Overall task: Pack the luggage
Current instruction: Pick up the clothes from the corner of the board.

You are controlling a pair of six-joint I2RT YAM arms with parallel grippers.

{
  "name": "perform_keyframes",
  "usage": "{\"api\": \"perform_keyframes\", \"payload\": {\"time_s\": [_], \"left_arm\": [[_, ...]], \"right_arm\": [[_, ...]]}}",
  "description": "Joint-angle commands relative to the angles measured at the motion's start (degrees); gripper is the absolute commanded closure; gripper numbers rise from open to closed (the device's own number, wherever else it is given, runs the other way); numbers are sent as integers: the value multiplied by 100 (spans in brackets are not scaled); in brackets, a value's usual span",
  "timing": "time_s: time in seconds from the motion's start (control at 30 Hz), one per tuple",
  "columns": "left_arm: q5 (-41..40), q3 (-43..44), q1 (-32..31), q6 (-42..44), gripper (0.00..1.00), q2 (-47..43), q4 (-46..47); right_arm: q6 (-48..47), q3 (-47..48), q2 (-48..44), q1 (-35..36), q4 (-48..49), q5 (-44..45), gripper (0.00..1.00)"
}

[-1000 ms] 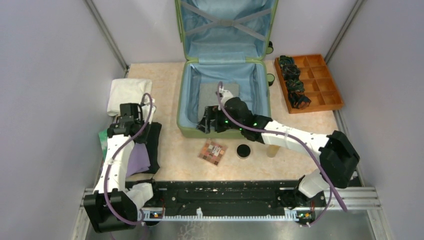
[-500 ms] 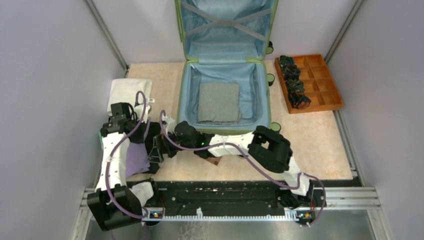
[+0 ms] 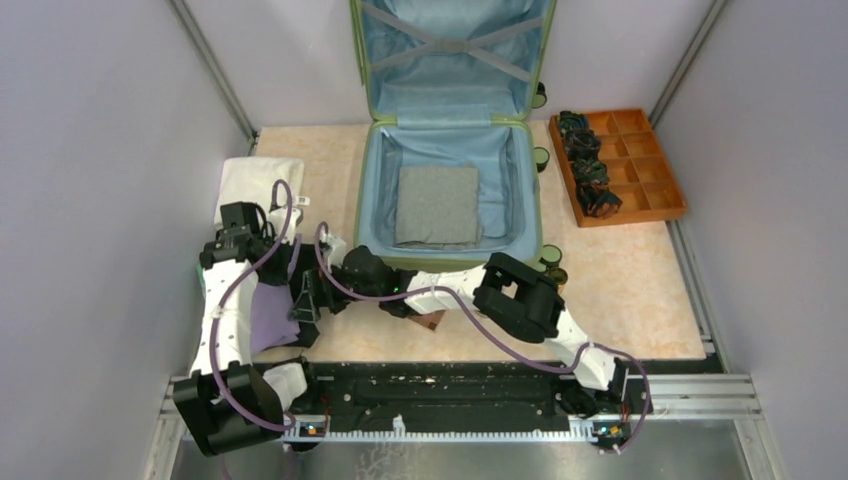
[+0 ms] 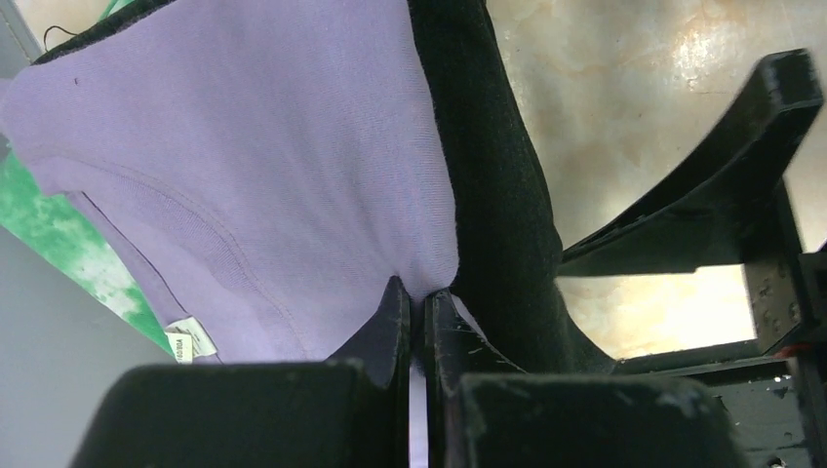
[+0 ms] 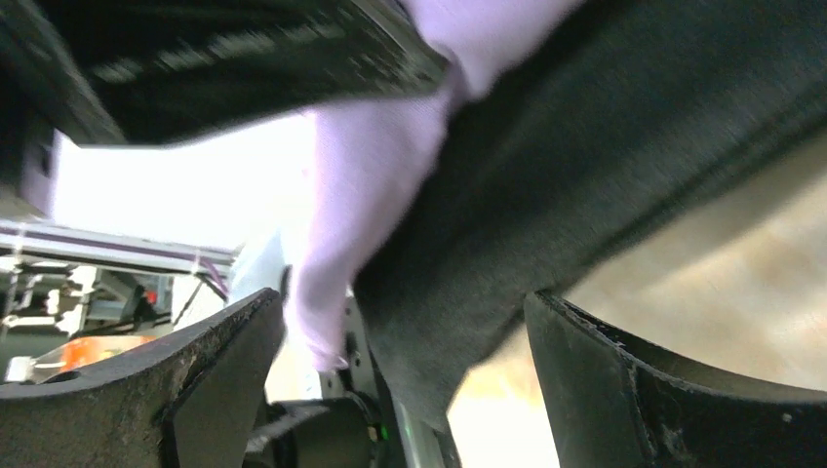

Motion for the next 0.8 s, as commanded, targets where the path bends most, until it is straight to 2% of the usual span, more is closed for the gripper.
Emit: {"api": "perform_keyframes", "payload": {"time_s": [0.0, 0.1, 0.23, 0.43, 0.77], "left_arm": [[234, 265, 2, 30, 100, -26, -19], [183, 305, 9, 32, 100, -72, -33], [151, 294, 7, 63, 100, -143, -8], [154, 237, 9, 5, 100, -146, 21], [312, 299, 11, -54, 100, -73, 30]], "right_arm": [[-413, -463, -935, -15, -264, 624, 6], [-641, -584, -1216, -11, -840, 1032, 6], [-703, -653, -1335, -11, -628, 1099, 6], [-392, 233, -678, -16, -280, 457, 6], [-83, 1733, 639, -19, -572, 72, 5]]}}
